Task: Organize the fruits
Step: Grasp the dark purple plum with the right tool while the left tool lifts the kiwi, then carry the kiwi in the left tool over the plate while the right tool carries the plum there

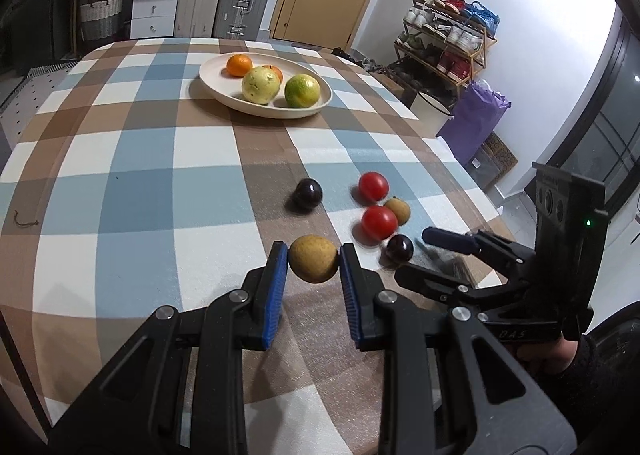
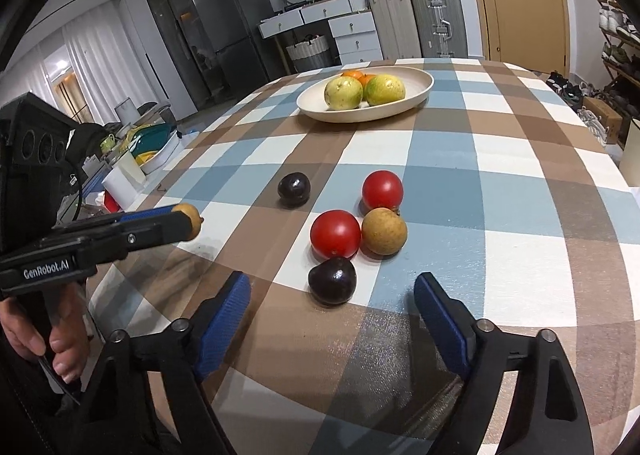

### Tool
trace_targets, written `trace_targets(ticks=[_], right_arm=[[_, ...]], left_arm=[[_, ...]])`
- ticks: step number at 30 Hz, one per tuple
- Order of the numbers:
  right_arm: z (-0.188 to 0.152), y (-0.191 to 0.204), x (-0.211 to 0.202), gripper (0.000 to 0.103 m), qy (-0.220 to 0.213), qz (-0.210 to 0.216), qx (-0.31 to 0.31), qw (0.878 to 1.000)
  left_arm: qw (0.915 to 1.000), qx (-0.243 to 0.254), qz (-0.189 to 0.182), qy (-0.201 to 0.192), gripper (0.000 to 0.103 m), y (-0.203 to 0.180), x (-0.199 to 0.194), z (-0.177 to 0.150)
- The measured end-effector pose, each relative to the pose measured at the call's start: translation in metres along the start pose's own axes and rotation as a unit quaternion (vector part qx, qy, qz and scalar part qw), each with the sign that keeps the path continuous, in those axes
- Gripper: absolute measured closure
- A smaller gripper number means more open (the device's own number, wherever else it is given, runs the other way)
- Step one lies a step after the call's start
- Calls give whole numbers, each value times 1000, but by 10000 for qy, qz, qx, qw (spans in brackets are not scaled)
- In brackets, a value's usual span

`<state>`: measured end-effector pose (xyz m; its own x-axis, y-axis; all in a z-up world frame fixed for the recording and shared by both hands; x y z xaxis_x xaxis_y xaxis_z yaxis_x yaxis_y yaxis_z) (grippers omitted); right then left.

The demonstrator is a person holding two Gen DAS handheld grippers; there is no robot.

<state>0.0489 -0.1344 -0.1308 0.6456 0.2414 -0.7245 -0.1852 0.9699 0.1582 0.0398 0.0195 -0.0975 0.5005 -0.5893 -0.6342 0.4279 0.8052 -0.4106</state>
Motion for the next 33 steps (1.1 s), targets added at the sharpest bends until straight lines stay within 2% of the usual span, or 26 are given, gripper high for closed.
trace_targets(ticks=[3, 6, 10, 14, 19, 26, 33], right_arm=[[1, 0, 4, 25, 50, 27, 34, 10000], [2, -1, 8, 40, 68, -75, 74, 9999], [3, 0, 12, 75, 133, -29, 1, 9999], [2, 3, 10, 77, 86, -26, -102, 9999], [11, -8, -8, 77, -181, 172, 159, 9996], [57, -18, -31, 77, -447, 554, 348, 9969], [108, -29, -25, 77, -553, 983, 499, 9924]], left_arm=[[10000, -42, -9, -23, 79, 3, -1, 5], [10000, -60, -7, -52, 79, 5, -1, 12], [9999, 8, 2, -107, 79, 5, -1, 24], [9999, 32, -5, -154, 79, 6, -1, 39], [9998, 49, 12, -190, 79, 11, 0, 65], [9998, 45, 28, -171, 79, 18, 11, 109], [9998, 59, -97, -170, 79, 20, 29, 150]])
Point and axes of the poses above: each gripper's, at about its wrist camera, not at the fingertips, and x roughly the way its jaws point, y to its left, z to its top, the point moved 2 cm from there along x, roughly the way its jaws point, and after that the axes turned 8 degrees about -z, right-handed, at the moved point
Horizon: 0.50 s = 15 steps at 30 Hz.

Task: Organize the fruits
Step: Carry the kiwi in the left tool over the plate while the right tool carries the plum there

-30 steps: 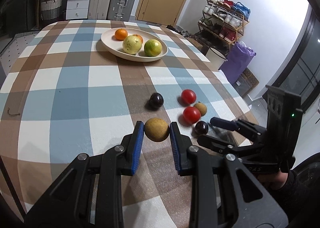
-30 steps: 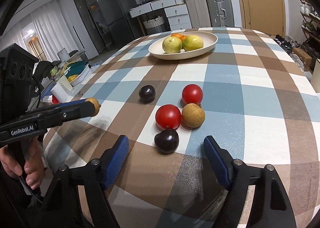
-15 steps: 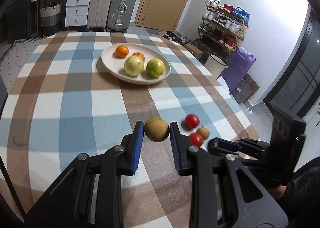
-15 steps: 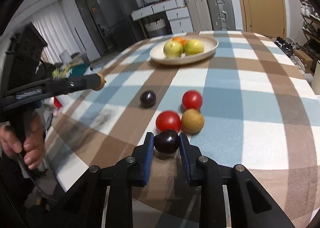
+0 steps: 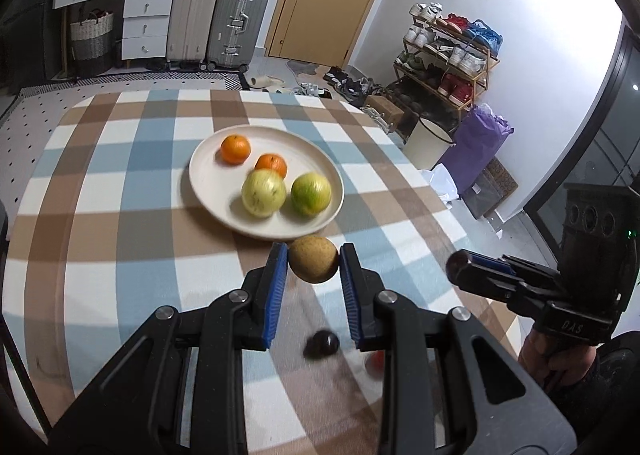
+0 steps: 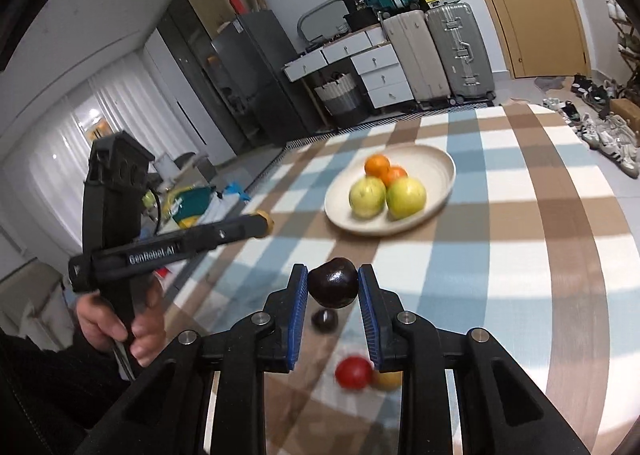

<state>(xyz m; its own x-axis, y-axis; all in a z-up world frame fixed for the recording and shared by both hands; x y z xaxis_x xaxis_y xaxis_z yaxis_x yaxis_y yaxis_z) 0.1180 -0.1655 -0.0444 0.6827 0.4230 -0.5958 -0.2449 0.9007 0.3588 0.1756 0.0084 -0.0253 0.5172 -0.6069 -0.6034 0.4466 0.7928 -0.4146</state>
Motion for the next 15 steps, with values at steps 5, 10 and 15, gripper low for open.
trace_targets(ticks=[5, 10, 15], right_arm=[[29, -5, 15, 77, 13, 119, -57, 9999], [59, -7, 30, 77, 19, 185, -240, 9995], [98, -9, 38, 77, -83, 198, -417, 9989]], left_arm=[[9999, -106, -22, -17, 79, 8, 15, 33], [9999, 74, 104, 15, 79, 8, 33, 65], [9996, 151, 218, 5, 79, 9, 48, 94]])
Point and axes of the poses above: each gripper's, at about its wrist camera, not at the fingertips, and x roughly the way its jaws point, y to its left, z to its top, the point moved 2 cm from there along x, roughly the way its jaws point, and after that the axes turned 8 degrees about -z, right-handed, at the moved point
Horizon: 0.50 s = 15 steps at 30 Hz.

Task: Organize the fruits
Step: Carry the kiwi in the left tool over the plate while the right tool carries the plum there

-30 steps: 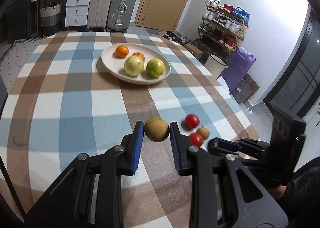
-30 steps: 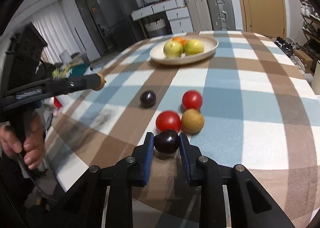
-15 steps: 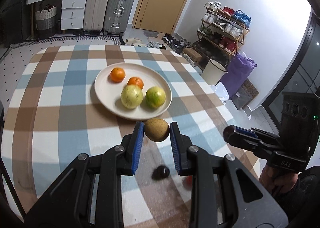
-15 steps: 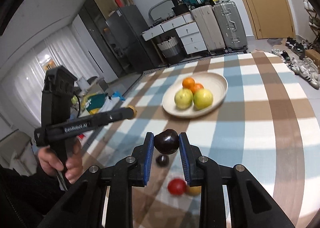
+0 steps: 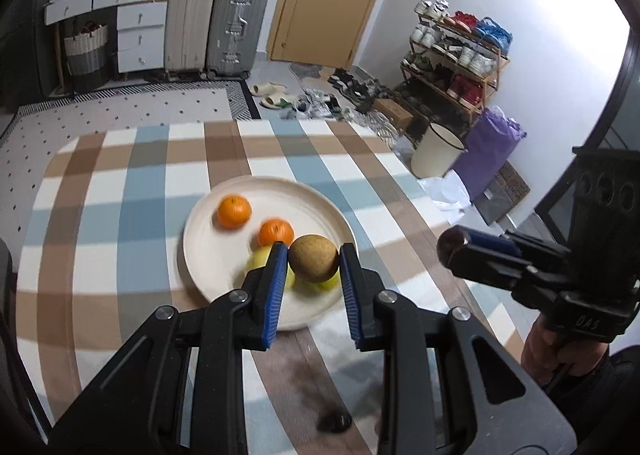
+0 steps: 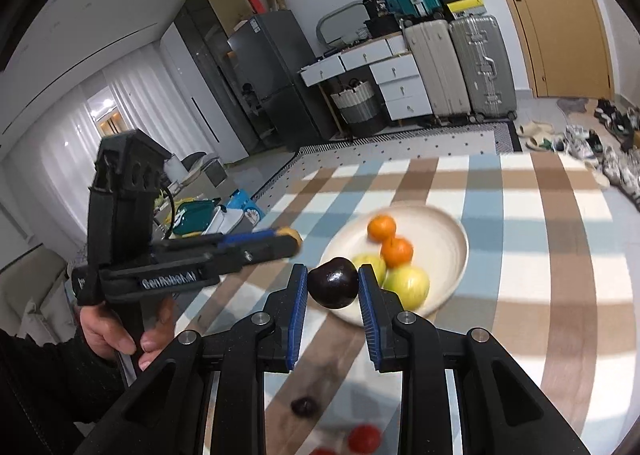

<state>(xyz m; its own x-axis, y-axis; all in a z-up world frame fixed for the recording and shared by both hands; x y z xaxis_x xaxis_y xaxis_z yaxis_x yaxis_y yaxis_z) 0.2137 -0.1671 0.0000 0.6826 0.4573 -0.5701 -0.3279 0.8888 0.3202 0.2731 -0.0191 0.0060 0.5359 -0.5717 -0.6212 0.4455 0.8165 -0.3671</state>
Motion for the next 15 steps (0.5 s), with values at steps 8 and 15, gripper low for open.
trace_targets(ticks=[8, 15], right_arm=[[54, -12, 26, 77, 38, -124, -234, 9996], [68, -37, 66, 77, 181, -156, -5, 9997]], left_arm=[[9997, 192, 101, -58, 79, 0, 19, 52], [9996, 176, 149, 165, 79, 16, 60, 85]])
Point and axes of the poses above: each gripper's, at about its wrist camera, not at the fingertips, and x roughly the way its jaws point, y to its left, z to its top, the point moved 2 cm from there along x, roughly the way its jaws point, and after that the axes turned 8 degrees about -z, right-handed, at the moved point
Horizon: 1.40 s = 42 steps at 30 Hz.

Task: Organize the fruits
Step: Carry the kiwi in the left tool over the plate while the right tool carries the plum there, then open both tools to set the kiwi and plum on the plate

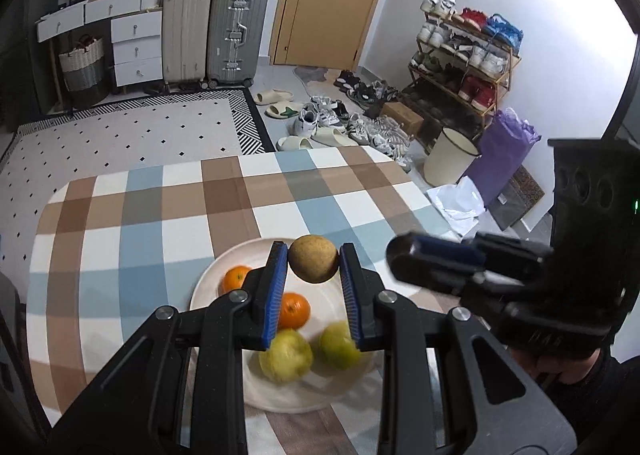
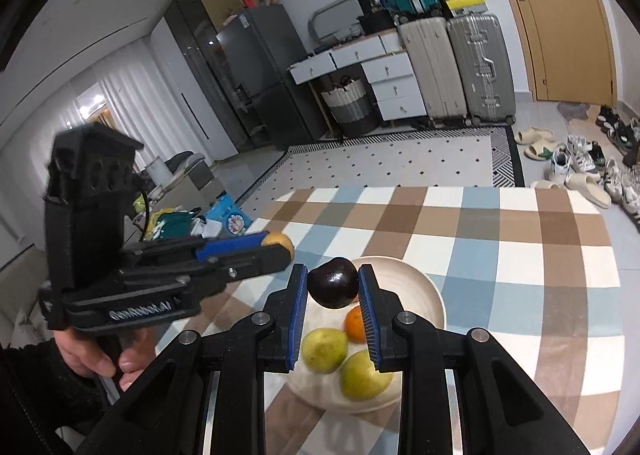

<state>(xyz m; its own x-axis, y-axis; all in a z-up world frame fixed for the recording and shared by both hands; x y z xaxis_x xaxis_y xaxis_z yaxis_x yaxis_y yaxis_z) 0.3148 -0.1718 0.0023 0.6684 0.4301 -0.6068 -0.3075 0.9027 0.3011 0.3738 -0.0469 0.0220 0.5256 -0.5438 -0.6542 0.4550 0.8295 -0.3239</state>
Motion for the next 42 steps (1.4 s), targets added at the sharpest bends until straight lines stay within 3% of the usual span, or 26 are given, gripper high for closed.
trace_targets(ticks=[5, 12, 22, 34, 42], right_arm=[[-3, -16, 28, 77, 120, -99, 194, 9997], [-20, -38, 61, 77, 306, -264, 398, 9984], [-41, -59, 88, 77, 478, -353, 536, 9968], [-52, -67, 99, 76, 639, -431, 615, 9951], [-53, -65, 87, 64, 508, -500, 630, 9955]], left_arm=[[9996, -146, 185, 169, 79, 20, 37, 2], [9981, -324, 56, 516, 79, 42, 87, -11], [9962, -599, -131, 621, 79, 59, 129, -26], [9949, -581, -229, 792, 79, 53, 154, -28], [9955, -636, -149, 681, 79, 49, 141, -27]])
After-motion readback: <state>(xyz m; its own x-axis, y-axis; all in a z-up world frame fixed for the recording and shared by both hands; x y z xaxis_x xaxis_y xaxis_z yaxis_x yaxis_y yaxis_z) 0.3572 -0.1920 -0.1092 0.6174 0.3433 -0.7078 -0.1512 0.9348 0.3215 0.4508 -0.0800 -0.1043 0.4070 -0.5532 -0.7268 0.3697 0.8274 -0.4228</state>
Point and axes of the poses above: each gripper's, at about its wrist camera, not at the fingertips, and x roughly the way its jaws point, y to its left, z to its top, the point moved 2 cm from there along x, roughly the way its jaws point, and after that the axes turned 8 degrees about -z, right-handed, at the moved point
